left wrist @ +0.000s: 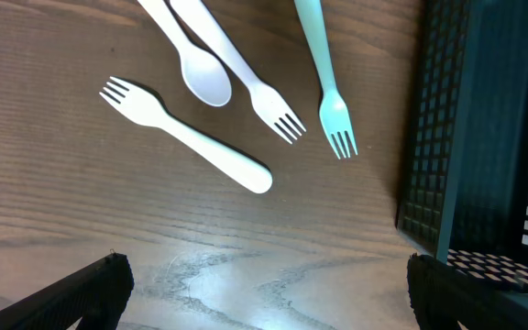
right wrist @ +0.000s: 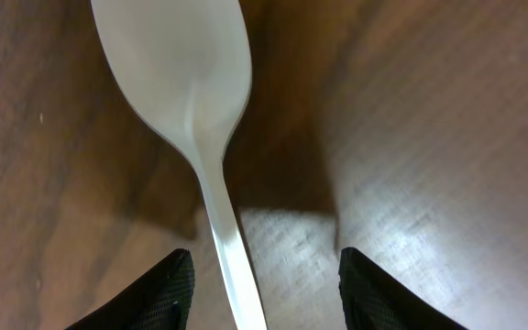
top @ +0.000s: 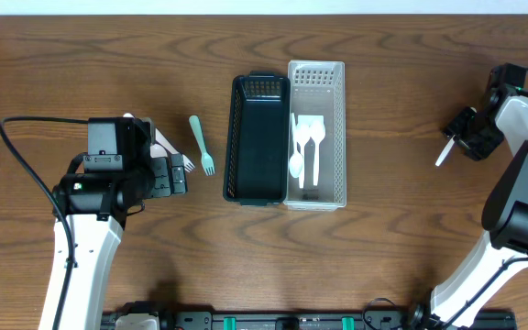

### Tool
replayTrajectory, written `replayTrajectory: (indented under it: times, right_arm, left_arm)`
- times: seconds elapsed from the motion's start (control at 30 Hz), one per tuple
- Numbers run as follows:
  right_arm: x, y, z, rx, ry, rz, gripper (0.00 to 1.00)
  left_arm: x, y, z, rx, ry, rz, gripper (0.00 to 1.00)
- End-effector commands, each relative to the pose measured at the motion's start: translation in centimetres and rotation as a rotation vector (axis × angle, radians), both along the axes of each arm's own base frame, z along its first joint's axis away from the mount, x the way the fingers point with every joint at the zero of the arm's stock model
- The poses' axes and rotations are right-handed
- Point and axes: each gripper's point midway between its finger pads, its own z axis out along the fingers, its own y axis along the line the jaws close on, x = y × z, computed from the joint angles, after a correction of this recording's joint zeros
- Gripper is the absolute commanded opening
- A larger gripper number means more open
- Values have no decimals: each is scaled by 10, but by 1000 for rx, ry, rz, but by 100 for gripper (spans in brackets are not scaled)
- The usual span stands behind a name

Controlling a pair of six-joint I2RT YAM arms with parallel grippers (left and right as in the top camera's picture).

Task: Pack container
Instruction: 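Return the right gripper and grasp the last white spoon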

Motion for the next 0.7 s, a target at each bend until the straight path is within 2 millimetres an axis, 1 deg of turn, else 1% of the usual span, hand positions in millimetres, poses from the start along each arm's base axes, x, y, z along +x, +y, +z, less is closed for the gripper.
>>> replayTrajectory:
  times: [0.0,0.1,0.2,0.37,0.57,0.67]
  right_arm:
    - [4,-6,-13,4,-4,-21,55]
    - [9,-8,-17,2,-20,-23,54]
    - [11,-9,-18,0,-27,-23,50]
    - [12,-9,-18,-3,-33,-22,36]
    - [8,-8,-18,2,-16,-21,25]
    - [2,-8,-20,0,10,-23,18]
  left_arm:
    - [3,4,6,22,-17,-3,98]
    - [3,4,6,22,-17,-3,98]
    - [3,4,6,22,-17,-3,98]
    - [3,4,6,22,-17,-3,98]
    - [3,4,6,22,-17,-3,98]
    - [3,4,6,22,-17,-3,98]
